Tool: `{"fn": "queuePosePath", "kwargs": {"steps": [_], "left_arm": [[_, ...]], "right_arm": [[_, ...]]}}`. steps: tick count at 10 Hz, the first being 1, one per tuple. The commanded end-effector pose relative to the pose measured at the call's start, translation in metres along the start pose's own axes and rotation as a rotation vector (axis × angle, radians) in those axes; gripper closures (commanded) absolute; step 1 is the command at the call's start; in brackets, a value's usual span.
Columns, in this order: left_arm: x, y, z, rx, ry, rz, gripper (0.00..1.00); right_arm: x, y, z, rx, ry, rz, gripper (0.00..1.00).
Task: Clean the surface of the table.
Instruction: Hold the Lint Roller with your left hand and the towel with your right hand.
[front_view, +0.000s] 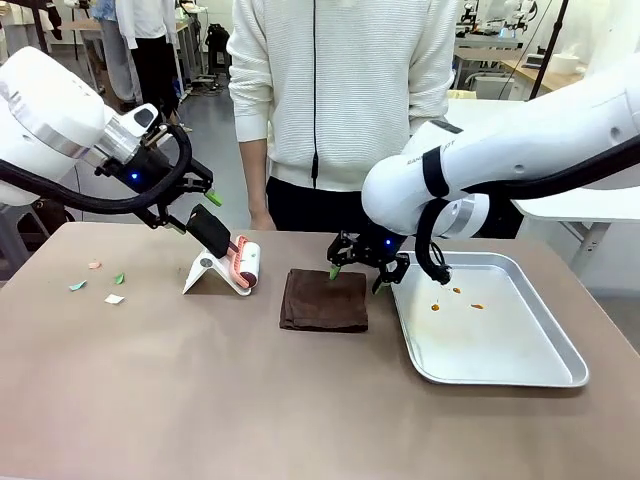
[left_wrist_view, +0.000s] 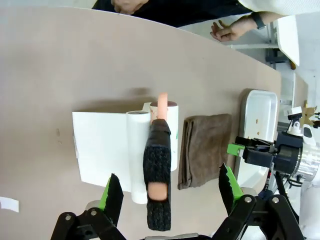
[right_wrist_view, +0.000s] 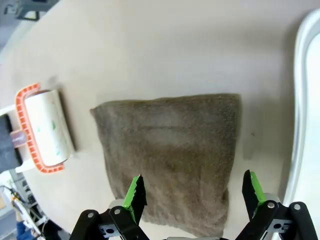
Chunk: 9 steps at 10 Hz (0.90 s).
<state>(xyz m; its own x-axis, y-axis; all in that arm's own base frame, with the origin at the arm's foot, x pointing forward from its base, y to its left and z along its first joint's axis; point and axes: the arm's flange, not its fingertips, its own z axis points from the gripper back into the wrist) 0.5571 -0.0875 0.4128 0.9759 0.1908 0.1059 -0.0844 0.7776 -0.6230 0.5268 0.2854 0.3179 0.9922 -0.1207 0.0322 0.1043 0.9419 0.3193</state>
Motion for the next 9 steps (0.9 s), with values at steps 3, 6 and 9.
{"fn": "queuePosePath", "kwargs": {"steps": [3,6,9], "left_arm": [[0.011,-0.001,-0.002,0.028,0.039,0.026,0.0],[0.015,0.005,-0.005,0.034,0.049,0.029,0.0],[0.015,0.005,-0.006,0.026,0.053,0.014,0.35]], "right_arm": [[0.012,0.017,-0.014,-0.121,0.042,-0.049,0.0],[0.013,0.016,-0.02,-0.12,0.057,-0.06,0.0],[0.013,0.016,-0.02,-0.123,0.074,-0.053,0.0]]}}
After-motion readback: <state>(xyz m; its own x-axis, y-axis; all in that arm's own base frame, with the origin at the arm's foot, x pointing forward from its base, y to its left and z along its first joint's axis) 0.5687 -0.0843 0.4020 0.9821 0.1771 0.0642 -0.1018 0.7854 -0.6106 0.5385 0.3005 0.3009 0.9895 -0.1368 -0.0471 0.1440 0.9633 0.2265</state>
